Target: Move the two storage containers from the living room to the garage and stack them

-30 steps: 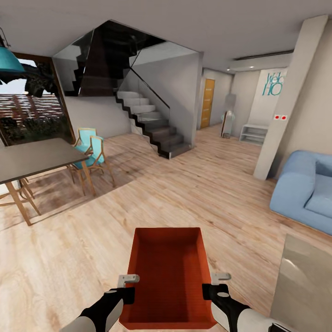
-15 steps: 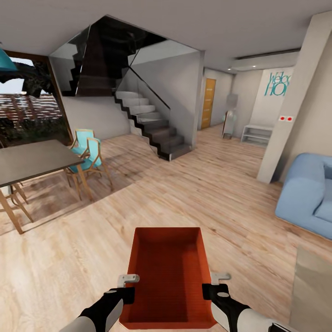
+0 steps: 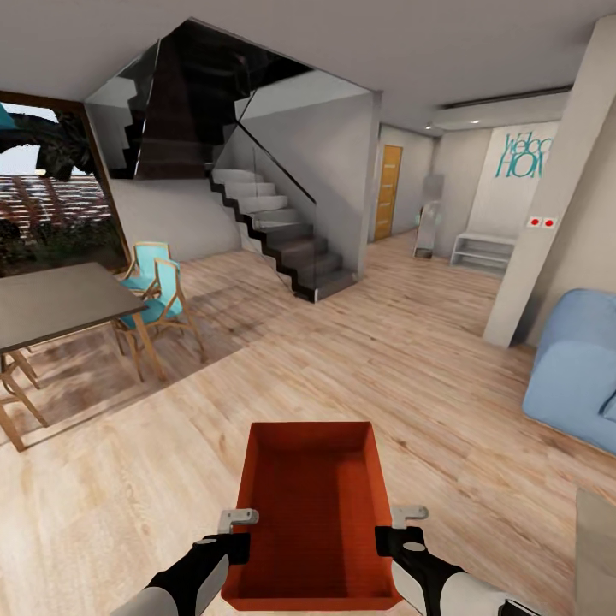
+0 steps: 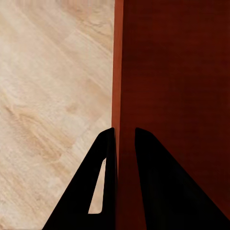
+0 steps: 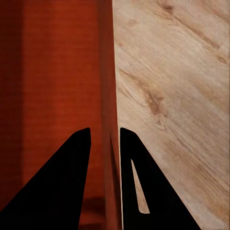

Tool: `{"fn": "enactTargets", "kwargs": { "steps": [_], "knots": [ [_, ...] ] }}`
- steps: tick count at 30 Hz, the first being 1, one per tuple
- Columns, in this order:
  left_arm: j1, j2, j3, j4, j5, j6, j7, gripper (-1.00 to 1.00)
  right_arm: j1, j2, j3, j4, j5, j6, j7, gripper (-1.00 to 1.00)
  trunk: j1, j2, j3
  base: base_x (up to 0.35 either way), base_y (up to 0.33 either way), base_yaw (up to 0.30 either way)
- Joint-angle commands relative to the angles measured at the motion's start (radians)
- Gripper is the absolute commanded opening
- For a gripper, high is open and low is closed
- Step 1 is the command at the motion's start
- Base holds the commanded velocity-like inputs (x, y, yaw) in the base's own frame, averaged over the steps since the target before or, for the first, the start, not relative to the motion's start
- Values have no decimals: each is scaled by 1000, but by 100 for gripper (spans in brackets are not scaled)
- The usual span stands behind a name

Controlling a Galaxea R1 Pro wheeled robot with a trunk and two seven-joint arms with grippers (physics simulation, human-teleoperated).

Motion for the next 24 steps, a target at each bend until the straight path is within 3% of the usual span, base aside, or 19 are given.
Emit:
{"fn": "enactTargets", "kwargs": {
  "steps": [1, 14, 22, 23, 24],
  "knots": [
    [1, 2, -1, -8, 10, 12, 6, -100, -1, 6, 10, 5, -4, 3, 1, -100, 1, -1, -1, 0, 0, 0],
    [1, 5, 11, -12, 2, 20, 2, -100, -1, 2, -47, 10, 46, 20, 4, -100, 1, -1, -1, 8, 0, 0],
    [1, 6, 10, -12, 4, 22, 1, -100, -1, 7, -78, 10, 76, 20, 3, -100, 1, -1, -1, 298, 0, 0],
    [1, 6, 3, -11, 9, 22, 1, -100, -1, 7, 17, 13, 2, 20, 3, -100, 1, -1, -1, 323, 0, 0],
    [1, 6, 3, -11, 9, 22, 1, -100, -1, 7, 17, 13, 2, 20, 3, -100, 1, -1, -1, 323, 0, 0]
  ]
}}
